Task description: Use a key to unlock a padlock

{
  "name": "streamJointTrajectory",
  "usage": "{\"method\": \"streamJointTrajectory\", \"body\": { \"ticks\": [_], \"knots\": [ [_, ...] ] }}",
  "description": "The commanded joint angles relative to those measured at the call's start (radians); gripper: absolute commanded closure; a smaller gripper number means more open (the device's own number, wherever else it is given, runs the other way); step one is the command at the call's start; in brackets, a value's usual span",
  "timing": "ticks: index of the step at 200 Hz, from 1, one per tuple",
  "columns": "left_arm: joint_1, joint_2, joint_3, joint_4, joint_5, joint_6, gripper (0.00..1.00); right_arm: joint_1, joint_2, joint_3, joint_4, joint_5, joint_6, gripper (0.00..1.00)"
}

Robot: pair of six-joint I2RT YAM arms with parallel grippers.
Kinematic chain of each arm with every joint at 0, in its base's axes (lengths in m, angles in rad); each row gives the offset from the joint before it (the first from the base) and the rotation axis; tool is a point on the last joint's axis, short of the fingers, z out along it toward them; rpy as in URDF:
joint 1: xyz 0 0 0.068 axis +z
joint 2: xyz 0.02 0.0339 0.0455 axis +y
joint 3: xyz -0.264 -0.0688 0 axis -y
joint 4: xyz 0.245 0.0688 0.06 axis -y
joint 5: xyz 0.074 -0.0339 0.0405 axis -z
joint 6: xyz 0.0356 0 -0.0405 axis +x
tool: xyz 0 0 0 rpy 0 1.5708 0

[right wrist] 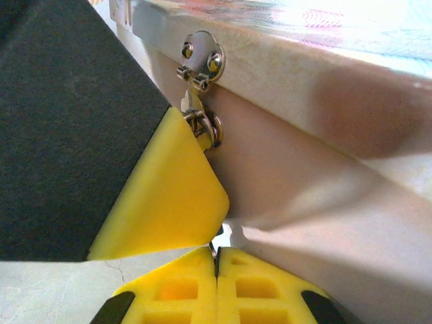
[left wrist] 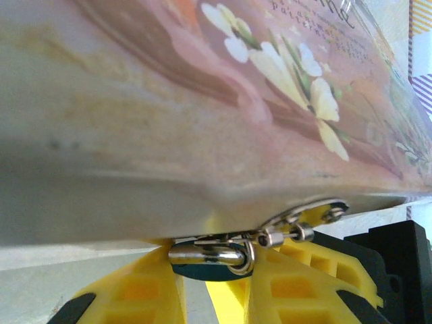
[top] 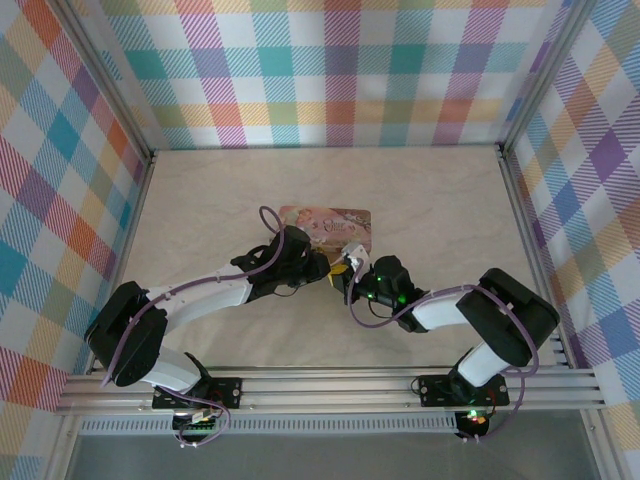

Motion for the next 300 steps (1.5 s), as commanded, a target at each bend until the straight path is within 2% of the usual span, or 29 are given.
{"method": "streamJointTrajectory", "body": {
  "ticks": [1, 70, 110, 167, 202, 229, 263, 300],
  "knots": [
    [-0.021, -0.010, 0.028, 0.051, 0.101, -0.013, 0.84, -0.009, 0.012, 0.060, 0.122, 0.025, 0.001, 1.00],
    [-0.020, 0.011, 0.023, 0.078, 0.102, -0.022, 0.84, -0.009, 0.033, 0.038, 0.168, 0.030, 0.049, 1.00],
    [-0.019, 0.025, 0.012, 0.097, 0.080, -0.029, 0.83, -0.008, 0.066, 0.042, 0.121, 0.036, 0.058, 1.00],
    [0.003, 0.018, -0.011, 0.096, 0.035, -0.033, 0.69, -0.008, 0.135, -0.012, 0.150, 0.030, 0.109, 1.00],
    [0.022, -0.016, -0.034, 0.109, 0.036, -0.025, 0.51, -0.008, 0.171, -0.022, 0.174, 0.024, 0.127, 1.00],
    [0.044, -0.077, -0.060, 0.093, 0.035, -0.022, 0.42, -0.008, 0.192, -0.025, 0.182, 0.017, 0.140, 1.00],
    [0.086, -0.171, -0.124, 0.098, 0.031, -0.043, 0.37, -0.008, 0.194, -0.027, 0.170, -0.016, 0.174, 1.00],
    [0.129, -0.220, -0.227, 0.212, 0.066, -0.114, 0.36, -0.009, 0.191, -0.033, 0.163, -0.041, 0.225, 1.00]
  ]
}}
